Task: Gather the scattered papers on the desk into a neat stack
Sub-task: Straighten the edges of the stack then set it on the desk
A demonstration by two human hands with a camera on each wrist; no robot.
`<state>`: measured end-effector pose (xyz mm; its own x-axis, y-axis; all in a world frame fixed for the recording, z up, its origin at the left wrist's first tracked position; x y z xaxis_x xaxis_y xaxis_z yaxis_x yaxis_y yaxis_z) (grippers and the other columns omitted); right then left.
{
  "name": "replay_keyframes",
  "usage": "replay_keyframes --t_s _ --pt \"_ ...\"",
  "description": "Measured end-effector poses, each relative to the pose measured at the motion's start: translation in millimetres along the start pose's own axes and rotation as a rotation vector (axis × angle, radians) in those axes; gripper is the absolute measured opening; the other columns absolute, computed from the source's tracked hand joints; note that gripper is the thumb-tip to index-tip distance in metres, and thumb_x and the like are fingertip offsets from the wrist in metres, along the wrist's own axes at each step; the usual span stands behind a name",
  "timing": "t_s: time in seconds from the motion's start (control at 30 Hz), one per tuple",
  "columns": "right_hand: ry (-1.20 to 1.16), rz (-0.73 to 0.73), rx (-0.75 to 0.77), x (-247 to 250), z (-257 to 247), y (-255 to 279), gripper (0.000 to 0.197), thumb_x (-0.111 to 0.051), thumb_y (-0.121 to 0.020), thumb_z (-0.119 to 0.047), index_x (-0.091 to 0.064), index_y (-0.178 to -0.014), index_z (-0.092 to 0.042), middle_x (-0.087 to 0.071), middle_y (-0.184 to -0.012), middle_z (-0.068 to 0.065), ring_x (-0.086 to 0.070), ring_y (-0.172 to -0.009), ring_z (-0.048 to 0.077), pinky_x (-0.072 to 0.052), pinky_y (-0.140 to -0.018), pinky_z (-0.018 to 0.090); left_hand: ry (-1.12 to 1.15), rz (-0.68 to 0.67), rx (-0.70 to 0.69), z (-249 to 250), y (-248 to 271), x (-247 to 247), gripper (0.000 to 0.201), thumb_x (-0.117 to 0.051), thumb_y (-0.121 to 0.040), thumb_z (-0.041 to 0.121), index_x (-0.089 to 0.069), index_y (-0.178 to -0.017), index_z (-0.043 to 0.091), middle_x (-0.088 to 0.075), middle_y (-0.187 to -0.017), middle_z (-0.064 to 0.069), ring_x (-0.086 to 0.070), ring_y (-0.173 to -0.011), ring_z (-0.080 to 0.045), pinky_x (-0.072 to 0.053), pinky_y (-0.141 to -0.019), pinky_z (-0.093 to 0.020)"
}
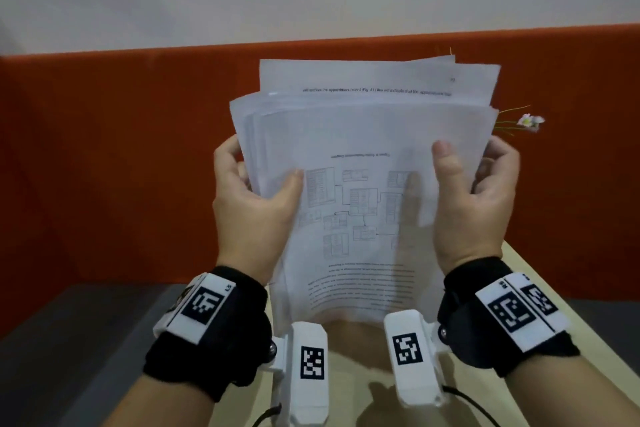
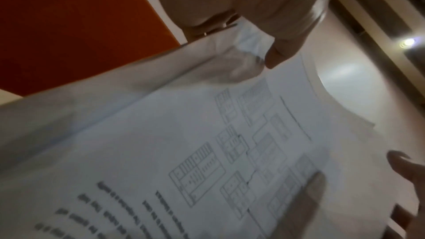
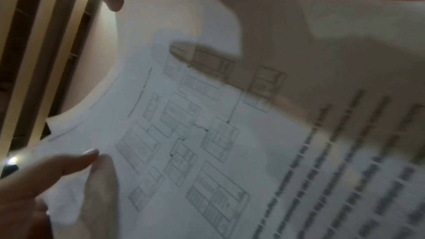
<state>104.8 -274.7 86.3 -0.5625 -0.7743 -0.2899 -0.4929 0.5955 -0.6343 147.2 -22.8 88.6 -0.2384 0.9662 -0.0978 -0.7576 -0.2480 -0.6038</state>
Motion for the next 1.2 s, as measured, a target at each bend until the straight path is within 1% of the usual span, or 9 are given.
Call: replay_keyframes --t_s 0.17,0.47,0.57,0.7,0.77,0.83,0.93,1.07,1.2 --pt "0.028 -0.068 0.019 -10 -7 -9 0.046 -0.069 -0.083 -0.036 -0.042 -0.119 -0.025 -0.059 -0.095 -0.017 -0.061 -0.081 -0.016 -0.051 -0.068 0.01 0.011 -0.085 -0.011 5 0 -5 0.048 -0.076 -0.078 0.013 -0.048 -0.111 0.032 -0.065 -0.106 0.012 -0.068 -0.095 -0.002 -0.057 -0.072 -0.018" --pt "0.024 -0.148 -0.107 -8 22 2 0.018 -0.064 -0.087 -0.02 -0.056 -0.101 -0.028 -0.066 -0.094 -0.012 -0.067 -0.087 0.004 -0.055 -0.069 0.022 -0.06 -0.003 0.082 -26 13 -1 0.033 -0.066 -0.084 0.01 -0.052 -0.107 0.03 -0.069 -0.094 0.012 -0.07 -0.086 -0.005 -0.059 -0.078 -0.03" --pt "0.021 -0.193 -0.174 -7 37 15 0.016 -0.057 -0.092 -0.015 -0.058 -0.089 -0.031 -0.067 -0.088 -0.013 -0.066 -0.075 -0.008 -0.052 -0.06 0.011 -0.086 -0.008 0.149 -40 27 -5 0.03 -0.06 -0.088 0.006 -0.054 -0.1 0.033 -0.069 -0.092 0.015 -0.069 -0.085 0.0 -0.058 -0.073 -0.024" --pt "-0.018 -0.209 -0.182 -4 40 16 0.019 -0.058 -0.09 -0.009 -0.058 -0.089 -0.028 -0.067 -0.086 -0.012 -0.063 -0.067 -0.011 -0.049 -0.055 0.007 -0.072 0.074 0.178 -34 29 -1 0.044 -0.057 -0.086 0.002 -0.046 -0.123 0.022 -0.062 -0.104 0.008 -0.066 -0.096 -0.011 -0.054 -0.069 -0.019" --pt "-0.014 -0.223 -0.188 -3 42 15 0.017 -0.06 -0.089 -0.008 -0.06 -0.091 -0.025 -0.068 -0.088 -0.01 -0.066 -0.07 -0.009 -0.051 -0.056 0.009 -0.208 0.158 0.048 -3 20 9 0.07 -0.065 -0.081 0.012 -0.031 -0.142 0.019 -0.05 -0.128 -0.003 -0.056 -0.112 -0.019 -0.051 -0.083 -0.022" --pt "-0.024 -0.231 -0.202 -3 42 14 0.014 -0.06 -0.088 -0.007 -0.063 -0.094 -0.019 -0.07 -0.087 -0.008 -0.067 -0.07 -0.006 -0.051 -0.055 0.011 -0.461 0.168 -0.286 54 9 3 0.087 -0.07 -0.076 0.029 -0.026 -0.149 0.012 -0.037 -0.144 -0.012 -0.041 -0.131 -0.026 -0.039 -0.106 -0.039" --pt "-0.048 -0.255 -0.217 -6 42 13 0.015 -0.058 -0.089 -0.004 -0.066 -0.094 -0.016 -0.07 -0.083 -0.008 -0.066 -0.067 -0.006 -0.049 -0.054 0.01 -0.84 0.033 -0.605 119 -10 -29 0.098 -0.061 -0.074 0.056 -0.024 -0.151 0.009 -0.029 -0.155 -0.013 -0.027 -0.143 -0.027 -0.024 -0.114 -0.048" --pt "-0.04 -0.282 -0.21 -8 41 13 0.011 -0.063 -0.082 -0.016 -0.068 -0.089 -0.023 -0.072 -0.081 -0.009 -0.068 -0.073 0.001 -0.055 -0.058 0.016 -1.195 -0.543 -0.545 101 -30 -83 0.094 -0.044 -0.079 0.072 -0.017 -0.154 0.024 -0.033 -0.156 -0.001 -0.029 -0.143 -0.02 -0.01 -0.116 -0.05" --pt "-0.069 -0.286 -0.207 -9 39 12 0.016 -0.062 -0.079 -0.02 -0.069 -0.093 -0.024 -0.074 -0.08 -0.01 -0.069 -0.077 0.006 -0.058 -0.064 0.021 -1.107 -0.707 -0.554 92 -21 -108 0.09 -0.045 -0.078 0.071 -0.016 -0.154 0.031 -0.027 -0.16 0.004 -0.024 -0.147 -0.016 -0.008 -0.118 -0.051"
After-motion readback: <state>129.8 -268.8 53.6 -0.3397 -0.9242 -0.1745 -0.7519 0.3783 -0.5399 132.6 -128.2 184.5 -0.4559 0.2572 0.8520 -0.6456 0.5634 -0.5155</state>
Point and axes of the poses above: each hand's wrist, its own y-axis away from the middle knuckle, its own x-axis out of the back of the hand, z = x × y, the point moved 8 cm from there along -y, towards the middle knuckle
